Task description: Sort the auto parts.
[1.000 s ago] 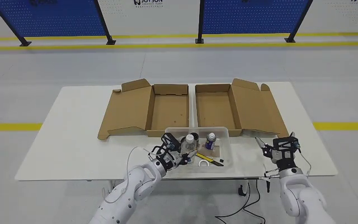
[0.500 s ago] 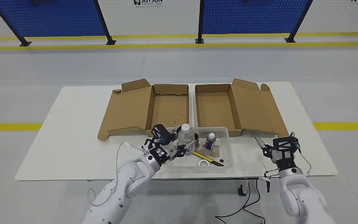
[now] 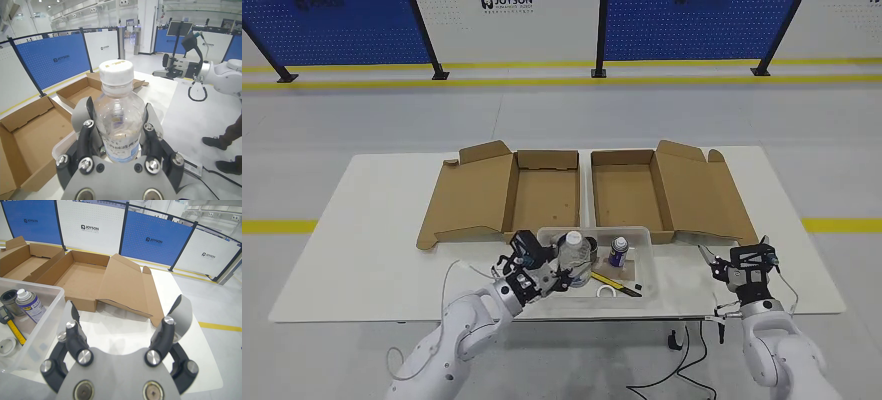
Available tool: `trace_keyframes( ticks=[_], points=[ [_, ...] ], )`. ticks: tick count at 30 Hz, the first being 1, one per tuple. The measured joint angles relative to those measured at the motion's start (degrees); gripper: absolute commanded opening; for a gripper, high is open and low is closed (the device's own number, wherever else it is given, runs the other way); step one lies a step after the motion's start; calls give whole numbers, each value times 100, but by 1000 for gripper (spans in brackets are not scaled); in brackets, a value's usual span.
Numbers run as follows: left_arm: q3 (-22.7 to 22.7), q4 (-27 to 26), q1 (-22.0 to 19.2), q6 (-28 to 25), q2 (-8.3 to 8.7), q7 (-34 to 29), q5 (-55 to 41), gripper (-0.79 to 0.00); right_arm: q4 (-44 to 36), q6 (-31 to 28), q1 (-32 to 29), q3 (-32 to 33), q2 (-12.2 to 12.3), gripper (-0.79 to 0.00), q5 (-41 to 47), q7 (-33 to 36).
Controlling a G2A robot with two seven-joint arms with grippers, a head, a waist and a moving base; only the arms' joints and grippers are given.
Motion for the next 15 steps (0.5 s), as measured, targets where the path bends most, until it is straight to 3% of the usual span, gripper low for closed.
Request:
trace_keyframes(
  ticks=[7,15],
  points=[
    [-4,226,-455,620,-76,112,-89,-785,0,0,0,0,0,0,0,0],
    [312,929,-1222,948,-203,399,222,-785,0,0,0,0,0,0,0,0]
  ],
)
